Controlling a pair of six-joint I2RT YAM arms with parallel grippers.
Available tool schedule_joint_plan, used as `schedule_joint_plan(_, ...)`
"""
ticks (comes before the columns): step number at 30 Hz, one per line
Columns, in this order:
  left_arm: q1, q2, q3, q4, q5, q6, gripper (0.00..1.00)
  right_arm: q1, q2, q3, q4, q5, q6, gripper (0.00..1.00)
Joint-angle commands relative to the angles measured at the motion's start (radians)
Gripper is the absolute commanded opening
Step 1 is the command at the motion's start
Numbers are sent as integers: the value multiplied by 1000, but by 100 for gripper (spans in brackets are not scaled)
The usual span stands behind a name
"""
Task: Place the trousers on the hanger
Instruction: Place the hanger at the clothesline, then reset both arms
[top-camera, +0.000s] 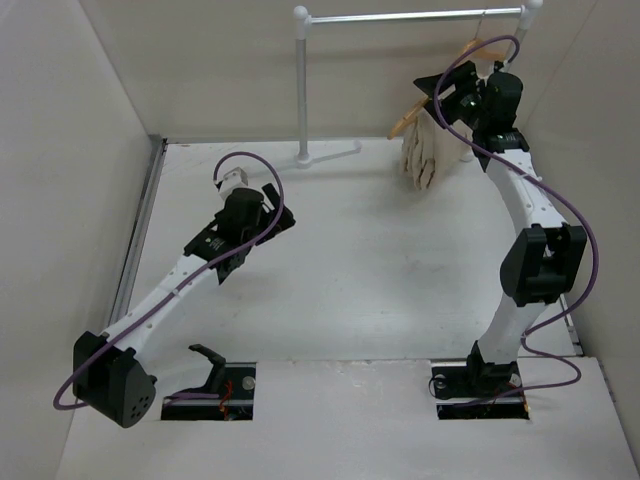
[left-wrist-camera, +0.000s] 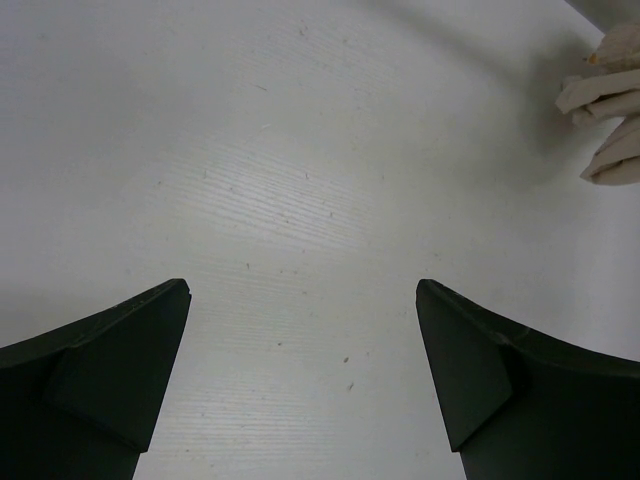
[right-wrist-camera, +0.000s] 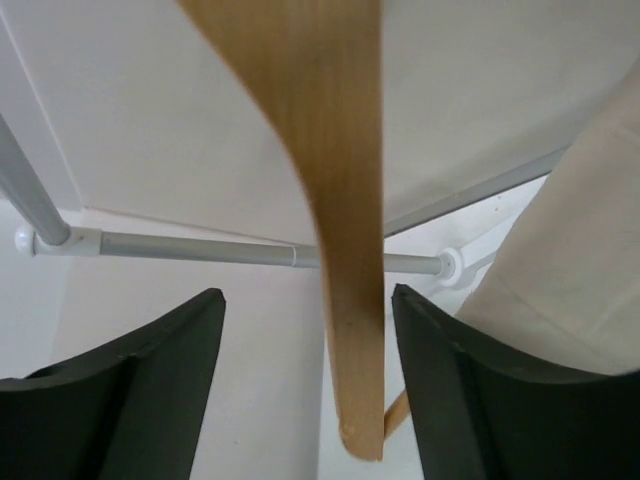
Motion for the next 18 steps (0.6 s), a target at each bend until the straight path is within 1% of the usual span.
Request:
schedule_joint_plan(1, 16, -3, 5, 27, -2, -11, 100, -15, -43, 0, 72, -9, -13, 78)
schedule_joint_plan(4, 24, 2, 11, 27, -2, -11, 100, -22, -74, -20, 60, -1, -19, 89)
schedule_joint_plan(5, 25, 5, 14, 27, -2, -10, 100, -24, -88, -32, 57, 3, -27, 98)
schedule_joint_plan(6, 28, 8, 18, 27, -2, -10, 100, -24, -102, -46, 50, 10, -31, 100)
schedule_joint_plan(14, 51, 77, 84, 4, -2, 6, 100, -31, -270, -175, -11, 68, -134, 100)
schedule_joint_plan(18, 48, 129, 117, -7, -2, 7, 100, -42, -394, -291, -52, 103, -191, 100)
